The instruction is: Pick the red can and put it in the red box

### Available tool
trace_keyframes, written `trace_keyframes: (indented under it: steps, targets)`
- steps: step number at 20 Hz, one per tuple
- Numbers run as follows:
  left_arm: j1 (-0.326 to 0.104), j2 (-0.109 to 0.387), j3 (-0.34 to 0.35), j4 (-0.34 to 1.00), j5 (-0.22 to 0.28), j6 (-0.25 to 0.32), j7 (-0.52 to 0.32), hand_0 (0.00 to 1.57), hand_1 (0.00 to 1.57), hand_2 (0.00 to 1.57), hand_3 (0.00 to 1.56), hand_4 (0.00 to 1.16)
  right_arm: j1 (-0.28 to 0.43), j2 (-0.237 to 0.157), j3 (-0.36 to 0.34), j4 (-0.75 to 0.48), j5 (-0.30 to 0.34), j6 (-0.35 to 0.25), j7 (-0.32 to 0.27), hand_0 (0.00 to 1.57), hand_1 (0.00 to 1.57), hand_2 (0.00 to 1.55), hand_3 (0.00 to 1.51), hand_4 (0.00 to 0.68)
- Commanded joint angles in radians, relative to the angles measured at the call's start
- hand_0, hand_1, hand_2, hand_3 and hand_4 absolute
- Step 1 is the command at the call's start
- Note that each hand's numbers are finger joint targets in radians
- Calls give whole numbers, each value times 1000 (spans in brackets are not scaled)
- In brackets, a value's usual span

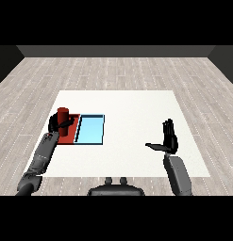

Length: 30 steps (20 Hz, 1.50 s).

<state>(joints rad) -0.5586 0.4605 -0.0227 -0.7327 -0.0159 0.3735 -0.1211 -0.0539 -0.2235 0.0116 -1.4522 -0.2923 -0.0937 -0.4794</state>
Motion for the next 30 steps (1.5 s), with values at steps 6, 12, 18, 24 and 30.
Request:
trace_keyframes:
  steps: [6, 12, 18, 24, 30]
  targets:
    - [-131, 6, 30, 469, -92, 83, -7, 1005, 1005, 1064, 1208, 939, -16, -15, -13, -58, 32, -27, -1, 0, 0, 0, 0, 0]
    - [-175, -37, 42, 619, -108, 113, 18, 798, 798, 749, 0, 709, 39, 17, 7, -48, 49, -6, -90, 0, 0, 0, 0, 0]
    - [-156, 21, 5, 671, -149, -52, -13, 0, 0, 0, 0, 654, 2, 3, -11, -67, 28, 7, -52, 0, 0, 0, 0, 0]
    - [-218, 9, -56, 725, -217, -67, 124, 0, 0, 0, 0, 0, 112, 40, 62, -134, 68, 20, -103, 0, 0, 0, 0, 0]
    - [-208, 29, 69, 636, -95, 17, 27, 0, 0, 0, 0, 0, 84, 12, 17, -187, 31, 34, -60, 0, 0, 0, 0, 0]
